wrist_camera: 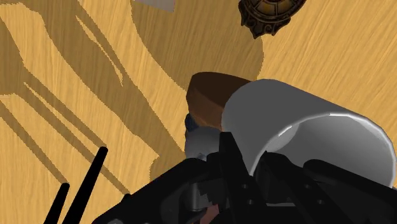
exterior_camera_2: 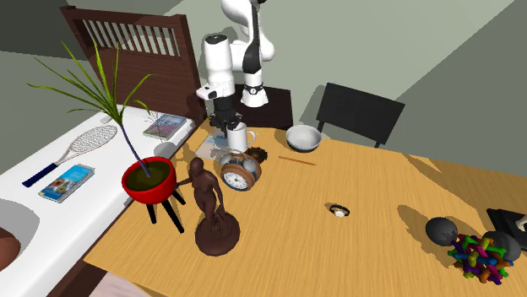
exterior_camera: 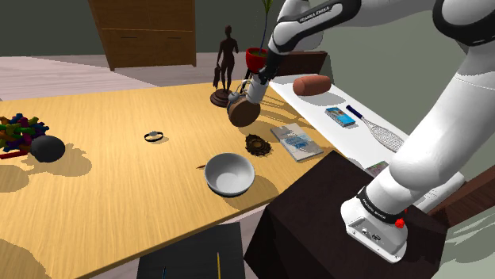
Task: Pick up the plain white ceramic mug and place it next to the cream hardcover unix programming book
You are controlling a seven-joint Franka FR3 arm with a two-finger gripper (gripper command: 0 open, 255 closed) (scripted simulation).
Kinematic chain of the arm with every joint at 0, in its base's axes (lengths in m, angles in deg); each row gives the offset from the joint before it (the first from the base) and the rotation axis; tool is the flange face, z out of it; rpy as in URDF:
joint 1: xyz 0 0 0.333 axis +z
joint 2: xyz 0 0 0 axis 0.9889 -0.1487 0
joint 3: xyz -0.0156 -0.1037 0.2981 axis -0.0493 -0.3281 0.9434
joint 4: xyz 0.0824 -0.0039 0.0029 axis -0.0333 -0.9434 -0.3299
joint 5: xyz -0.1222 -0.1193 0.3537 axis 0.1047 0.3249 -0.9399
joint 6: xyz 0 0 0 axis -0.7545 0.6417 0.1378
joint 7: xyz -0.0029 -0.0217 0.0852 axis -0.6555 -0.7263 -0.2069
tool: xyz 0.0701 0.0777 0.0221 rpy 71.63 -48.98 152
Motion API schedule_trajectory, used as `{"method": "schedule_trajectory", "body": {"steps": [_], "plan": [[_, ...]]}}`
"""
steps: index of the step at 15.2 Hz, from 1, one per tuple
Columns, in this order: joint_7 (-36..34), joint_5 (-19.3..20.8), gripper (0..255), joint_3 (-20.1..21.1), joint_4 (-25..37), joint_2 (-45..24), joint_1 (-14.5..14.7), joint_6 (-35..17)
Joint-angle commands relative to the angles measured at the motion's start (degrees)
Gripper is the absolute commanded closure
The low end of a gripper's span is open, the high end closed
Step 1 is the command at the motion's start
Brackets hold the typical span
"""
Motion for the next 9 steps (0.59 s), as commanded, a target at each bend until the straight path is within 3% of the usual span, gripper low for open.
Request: {"method": "schedule_trajectory", "body": {"steps": [1, 9], "plan": [[3.21, -0.84, 255, -0.92, -0.19, 0.18, -1.67, 0.09], [15.14, -3.73, 255, -4.61, 2.76, -1.75, -8.19, 1.81]]}}
